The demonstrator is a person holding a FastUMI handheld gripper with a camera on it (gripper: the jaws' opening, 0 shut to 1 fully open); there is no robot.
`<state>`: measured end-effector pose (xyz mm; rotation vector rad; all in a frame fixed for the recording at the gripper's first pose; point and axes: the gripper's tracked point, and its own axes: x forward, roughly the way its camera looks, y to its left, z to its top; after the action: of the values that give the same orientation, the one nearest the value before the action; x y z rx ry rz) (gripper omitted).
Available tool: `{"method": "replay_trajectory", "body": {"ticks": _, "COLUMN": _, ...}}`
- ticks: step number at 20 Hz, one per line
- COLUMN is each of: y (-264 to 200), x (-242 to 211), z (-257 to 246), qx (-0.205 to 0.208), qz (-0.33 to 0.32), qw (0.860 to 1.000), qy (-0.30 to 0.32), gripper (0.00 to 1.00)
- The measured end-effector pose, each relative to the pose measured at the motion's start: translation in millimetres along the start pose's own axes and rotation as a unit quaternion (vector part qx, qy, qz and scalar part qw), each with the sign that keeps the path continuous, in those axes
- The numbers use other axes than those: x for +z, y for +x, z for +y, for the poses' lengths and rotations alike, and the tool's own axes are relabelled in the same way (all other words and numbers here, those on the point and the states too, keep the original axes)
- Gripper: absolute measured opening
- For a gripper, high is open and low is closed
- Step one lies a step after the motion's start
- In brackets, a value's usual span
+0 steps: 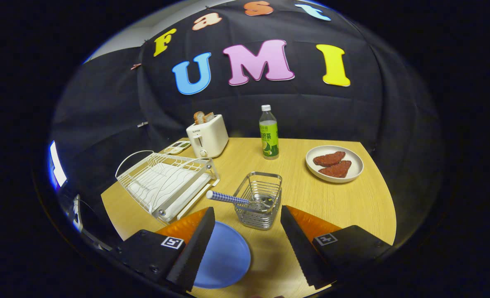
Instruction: Take the plate from the dish rack, then take the spoon from the basket and place it into the plate.
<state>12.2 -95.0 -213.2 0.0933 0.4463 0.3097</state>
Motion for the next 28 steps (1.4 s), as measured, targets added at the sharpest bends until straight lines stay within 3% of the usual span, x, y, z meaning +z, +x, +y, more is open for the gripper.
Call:
{"method": "replay_trajectory", "body": {"ticks": 5, "y": 27, "x": -5, "z": 14, "qx": 0.011, "qz": -0.002, "qw": 0.995, "qy": -0.094, "gripper": 0.98}}
{"method": "replay_trajectory", "body": {"ticks": 8, "y": 39, "x": 5, "z": 22, "qx": 0.017, "qz": -0.025, "qw": 0.994, "qy": -0.106, "gripper": 0.97}}
{"method": "replay_trajectory", "body": {"ticks": 12, "y": 60, "x": 13, "z": 24, "qx": 0.017, "qz": -0.041, "qw": 0.988, "qy": -0.145, "gripper": 0.88}}
{"method": "replay_trajectory", "body": {"ticks": 13, "y": 64, "x": 12, "z": 24, "qx": 0.014, "qz": -0.043, "qw": 0.987, "qy": -0.152, "gripper": 0.81}}
{"method": "replay_trajectory", "body": {"ticks": 16, "y": 74, "x": 14, "z": 23, "qx": 0.007, "qz": -0.046, "qw": 0.986, "qy": -0.158, "gripper": 0.71}}
{"method": "replay_trajectory", "body": {"ticks": 19, "y": 74, "x": 19, "z": 23, "qx": -0.002, "qz": -0.056, "qw": 0.985, "qy": -0.166, "gripper": 0.44}}
{"method": "replay_trajectory", "body": {"ticks": 21, "y": 73, "x": 22, "z": 24, "qx": -0.007, "qz": -0.058, "qw": 0.984, "qy": -0.170, "gripper": 0.31}}
{"method": "replay_trajectory", "body": {"ticks": 24, "y": 74, "x": 21, "z": 20, "qx": -0.016, "qz": -0.045, "qw": 0.986, "qy": -0.162, "gripper": 0.30}}
{"method": "replay_trajectory", "body": {"ticks": 26, "y": 73, "x": 36, "z": 8, "qx": -0.041, "qz": -0.058, "qw": 0.983, "qy": -0.169, "gripper": 0.25}}
{"method": "replay_trajectory", "body": {"ticks": 28, "y": 72, "x": 41, "z": 6, "qx": -0.034, "qz": -0.053, "qw": 0.986, "qy": -0.153, "gripper": 0.17}}
